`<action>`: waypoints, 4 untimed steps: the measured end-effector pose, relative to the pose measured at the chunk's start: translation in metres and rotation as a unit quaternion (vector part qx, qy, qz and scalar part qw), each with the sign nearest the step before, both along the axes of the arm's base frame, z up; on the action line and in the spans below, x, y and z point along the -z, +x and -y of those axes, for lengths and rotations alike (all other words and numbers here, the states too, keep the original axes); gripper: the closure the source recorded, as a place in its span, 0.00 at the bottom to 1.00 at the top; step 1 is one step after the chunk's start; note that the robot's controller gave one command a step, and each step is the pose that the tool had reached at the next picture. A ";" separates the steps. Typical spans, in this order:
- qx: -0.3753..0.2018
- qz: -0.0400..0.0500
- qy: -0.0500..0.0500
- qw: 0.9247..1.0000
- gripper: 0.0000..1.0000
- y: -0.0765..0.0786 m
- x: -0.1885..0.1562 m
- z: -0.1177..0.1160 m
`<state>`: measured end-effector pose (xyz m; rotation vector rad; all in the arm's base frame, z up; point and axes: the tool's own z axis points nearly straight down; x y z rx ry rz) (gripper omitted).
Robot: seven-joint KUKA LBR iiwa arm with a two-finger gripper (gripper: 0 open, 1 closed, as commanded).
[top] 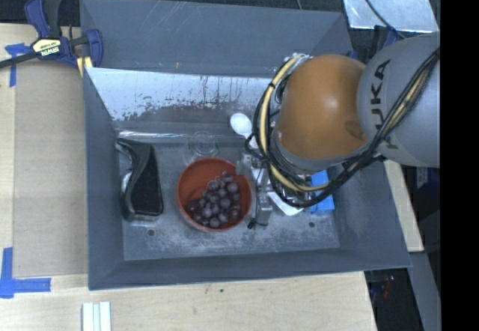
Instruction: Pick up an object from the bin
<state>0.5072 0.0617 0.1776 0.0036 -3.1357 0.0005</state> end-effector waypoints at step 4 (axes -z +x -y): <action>-0.132 0.005 0.000 0.991 0.00 0.012 0.097 -0.005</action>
Offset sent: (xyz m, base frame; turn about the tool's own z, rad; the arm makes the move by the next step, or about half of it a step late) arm 0.0131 0.0054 -0.1076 -0.2669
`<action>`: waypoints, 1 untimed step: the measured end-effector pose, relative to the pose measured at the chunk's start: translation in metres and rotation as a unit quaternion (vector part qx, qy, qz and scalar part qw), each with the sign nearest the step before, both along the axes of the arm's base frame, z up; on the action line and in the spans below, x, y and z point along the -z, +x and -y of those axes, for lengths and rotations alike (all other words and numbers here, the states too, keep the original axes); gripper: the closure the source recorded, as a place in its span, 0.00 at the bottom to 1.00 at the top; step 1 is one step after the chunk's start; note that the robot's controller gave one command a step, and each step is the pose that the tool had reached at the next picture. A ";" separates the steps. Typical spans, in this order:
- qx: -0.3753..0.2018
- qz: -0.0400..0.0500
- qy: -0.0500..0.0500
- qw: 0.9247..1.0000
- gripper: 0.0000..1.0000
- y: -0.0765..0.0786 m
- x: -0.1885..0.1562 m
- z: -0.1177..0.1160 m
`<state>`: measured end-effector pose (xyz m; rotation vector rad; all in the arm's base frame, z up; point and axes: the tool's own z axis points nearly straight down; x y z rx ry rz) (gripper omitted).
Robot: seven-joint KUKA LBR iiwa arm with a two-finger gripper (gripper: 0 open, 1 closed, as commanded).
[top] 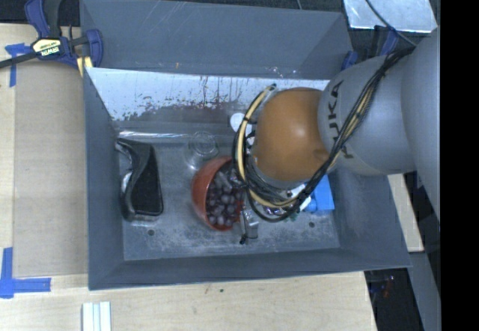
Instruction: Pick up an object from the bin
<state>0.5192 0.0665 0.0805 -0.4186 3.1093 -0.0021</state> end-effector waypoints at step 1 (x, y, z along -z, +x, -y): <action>-0.273 0.008 -0.002 0.962 0.00 0.001 0.006 -0.011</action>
Offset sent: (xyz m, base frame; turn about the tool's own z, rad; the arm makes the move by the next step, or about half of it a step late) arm 0.0042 0.0054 -0.0105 -0.3749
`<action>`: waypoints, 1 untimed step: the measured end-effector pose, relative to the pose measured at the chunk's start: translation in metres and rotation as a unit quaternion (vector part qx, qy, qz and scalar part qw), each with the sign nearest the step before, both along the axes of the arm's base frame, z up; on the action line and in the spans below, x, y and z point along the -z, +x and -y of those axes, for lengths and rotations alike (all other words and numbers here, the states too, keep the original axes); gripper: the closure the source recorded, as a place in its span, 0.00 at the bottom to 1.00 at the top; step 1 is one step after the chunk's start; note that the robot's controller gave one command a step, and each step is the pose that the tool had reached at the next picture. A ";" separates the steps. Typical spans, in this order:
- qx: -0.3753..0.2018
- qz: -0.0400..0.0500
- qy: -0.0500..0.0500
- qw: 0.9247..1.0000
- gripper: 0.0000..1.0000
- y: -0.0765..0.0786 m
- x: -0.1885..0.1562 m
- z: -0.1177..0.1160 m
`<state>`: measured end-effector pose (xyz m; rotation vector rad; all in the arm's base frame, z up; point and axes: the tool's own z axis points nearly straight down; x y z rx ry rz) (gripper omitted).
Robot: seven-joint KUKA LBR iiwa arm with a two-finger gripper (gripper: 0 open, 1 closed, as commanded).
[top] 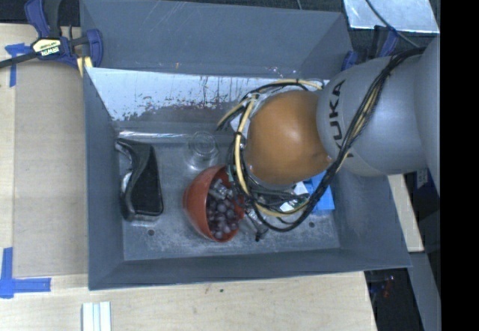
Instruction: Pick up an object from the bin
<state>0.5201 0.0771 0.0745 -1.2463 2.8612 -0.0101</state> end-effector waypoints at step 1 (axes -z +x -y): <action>0.091 0.001 0.002 0.996 1.00 0.010 -0.003 0.005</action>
Offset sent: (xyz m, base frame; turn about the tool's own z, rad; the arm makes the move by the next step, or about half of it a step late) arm 0.0000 0.0000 0.0000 0.0000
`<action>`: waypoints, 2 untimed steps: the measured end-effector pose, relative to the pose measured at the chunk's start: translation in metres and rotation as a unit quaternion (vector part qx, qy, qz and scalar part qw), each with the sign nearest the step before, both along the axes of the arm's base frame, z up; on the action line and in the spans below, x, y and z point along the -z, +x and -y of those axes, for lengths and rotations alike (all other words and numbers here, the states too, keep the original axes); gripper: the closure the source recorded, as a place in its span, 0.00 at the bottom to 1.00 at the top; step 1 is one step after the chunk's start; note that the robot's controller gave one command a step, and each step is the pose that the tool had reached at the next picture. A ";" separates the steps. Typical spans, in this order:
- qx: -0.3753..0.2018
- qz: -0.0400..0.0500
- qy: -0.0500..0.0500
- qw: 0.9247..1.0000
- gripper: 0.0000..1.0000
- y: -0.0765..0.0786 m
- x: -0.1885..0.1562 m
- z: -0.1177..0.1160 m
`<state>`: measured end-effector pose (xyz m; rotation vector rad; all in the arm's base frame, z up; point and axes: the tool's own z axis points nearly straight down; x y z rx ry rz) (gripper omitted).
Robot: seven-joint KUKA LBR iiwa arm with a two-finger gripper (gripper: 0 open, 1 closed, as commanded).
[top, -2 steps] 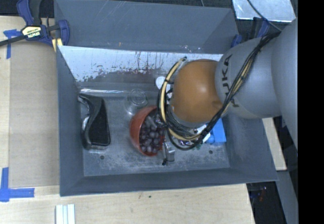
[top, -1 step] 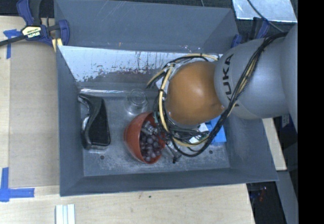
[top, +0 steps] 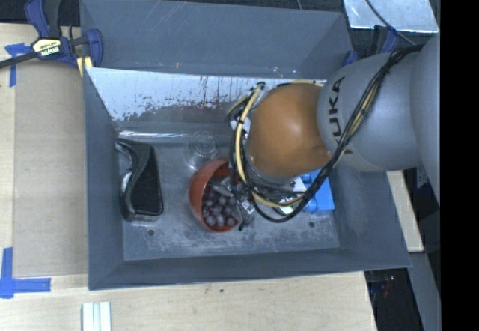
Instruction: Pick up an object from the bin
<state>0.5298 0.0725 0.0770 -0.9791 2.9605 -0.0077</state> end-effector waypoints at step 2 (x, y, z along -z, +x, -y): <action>0.001 -0.003 0.000 1.000 1.00 -0.002 -0.026 0.000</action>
Offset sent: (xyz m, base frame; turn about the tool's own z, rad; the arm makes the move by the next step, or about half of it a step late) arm 0.0000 -0.0002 0.0678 0.0002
